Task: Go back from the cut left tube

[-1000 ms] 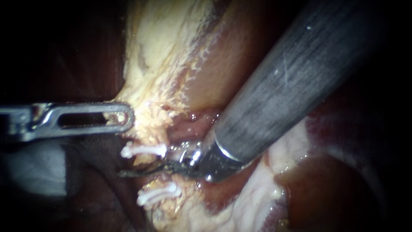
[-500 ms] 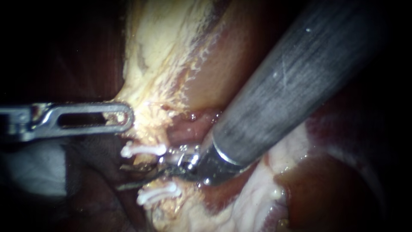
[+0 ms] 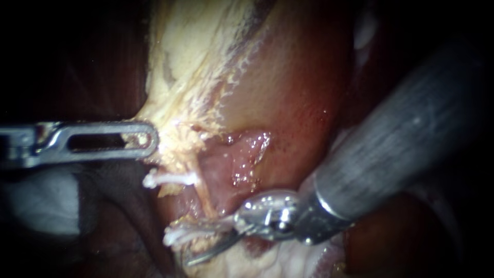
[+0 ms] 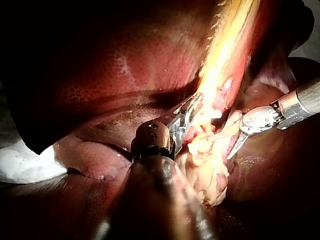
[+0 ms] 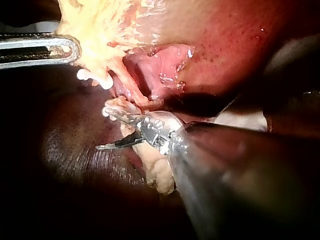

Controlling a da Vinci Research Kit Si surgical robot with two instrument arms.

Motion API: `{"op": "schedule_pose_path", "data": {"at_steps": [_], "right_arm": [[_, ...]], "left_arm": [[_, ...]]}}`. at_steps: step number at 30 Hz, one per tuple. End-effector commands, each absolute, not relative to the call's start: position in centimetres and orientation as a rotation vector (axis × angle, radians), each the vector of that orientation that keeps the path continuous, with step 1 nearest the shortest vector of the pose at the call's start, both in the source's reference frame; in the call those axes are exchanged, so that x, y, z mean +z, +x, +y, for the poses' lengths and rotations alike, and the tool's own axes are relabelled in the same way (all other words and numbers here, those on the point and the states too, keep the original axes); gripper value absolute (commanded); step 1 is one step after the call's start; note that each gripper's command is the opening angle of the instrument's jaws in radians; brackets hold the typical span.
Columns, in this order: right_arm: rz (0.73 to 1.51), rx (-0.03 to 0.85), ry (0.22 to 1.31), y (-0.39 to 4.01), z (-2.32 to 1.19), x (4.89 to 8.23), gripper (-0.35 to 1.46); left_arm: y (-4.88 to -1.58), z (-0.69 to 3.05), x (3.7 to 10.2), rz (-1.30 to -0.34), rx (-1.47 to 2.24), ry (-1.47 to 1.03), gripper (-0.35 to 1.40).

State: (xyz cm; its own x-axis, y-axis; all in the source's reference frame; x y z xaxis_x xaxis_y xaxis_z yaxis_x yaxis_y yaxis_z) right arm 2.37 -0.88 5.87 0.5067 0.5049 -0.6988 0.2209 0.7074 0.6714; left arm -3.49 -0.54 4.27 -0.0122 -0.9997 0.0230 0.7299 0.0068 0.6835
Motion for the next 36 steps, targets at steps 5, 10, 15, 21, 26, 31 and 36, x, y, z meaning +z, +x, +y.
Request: {"op": "schedule_pose_path", "data": {"at_steps": [5, 10, 15, 21, 26, 31, 36], "right_arm": [[1.110, 0.178, 0.675, 1.87, -0.66, 5.72, 1.35], [1.147, 0.171, 0.564, 1.37, -0.33, 5.53, 1.38], [1.166, 0.173, 0.459, 1.06, -0.09, 5.38, 1.41], [1.179, 0.161, 0.416, 0.95, -0.01, 5.31, 1.41], [1.187, 0.157, 0.405, 0.96, -0.01, 5.31, 1.43], [1.195, 0.146, 0.393, 0.96, 0.00, 5.31, 1.43], [1.202, 0.135, 0.381, 0.96, 0.02, 5.30, 1.43]], "left_arm": [[-3.49, -0.54, 4.27, -0.609, -1.492, 0.569, -0.35], [-3.49, -0.53, 4.28, -0.609, -1.492, 0.569, -0.35], [-3.49, -0.53, 4.29, -0.610, -1.492, 0.568, -0.35], [-3.52, -0.55, 4.34, -0.611, -1.493, 0.564, -0.35], [-3.68, -0.68, 4.58, -0.602, -1.488, 0.555, -0.35], [-3.85, -0.72, 4.85, -0.585, -1.480, 0.556, -0.35], [-4.00, -0.68, 4.92, -0.585, -1.482, 0.558, -0.35]]}}
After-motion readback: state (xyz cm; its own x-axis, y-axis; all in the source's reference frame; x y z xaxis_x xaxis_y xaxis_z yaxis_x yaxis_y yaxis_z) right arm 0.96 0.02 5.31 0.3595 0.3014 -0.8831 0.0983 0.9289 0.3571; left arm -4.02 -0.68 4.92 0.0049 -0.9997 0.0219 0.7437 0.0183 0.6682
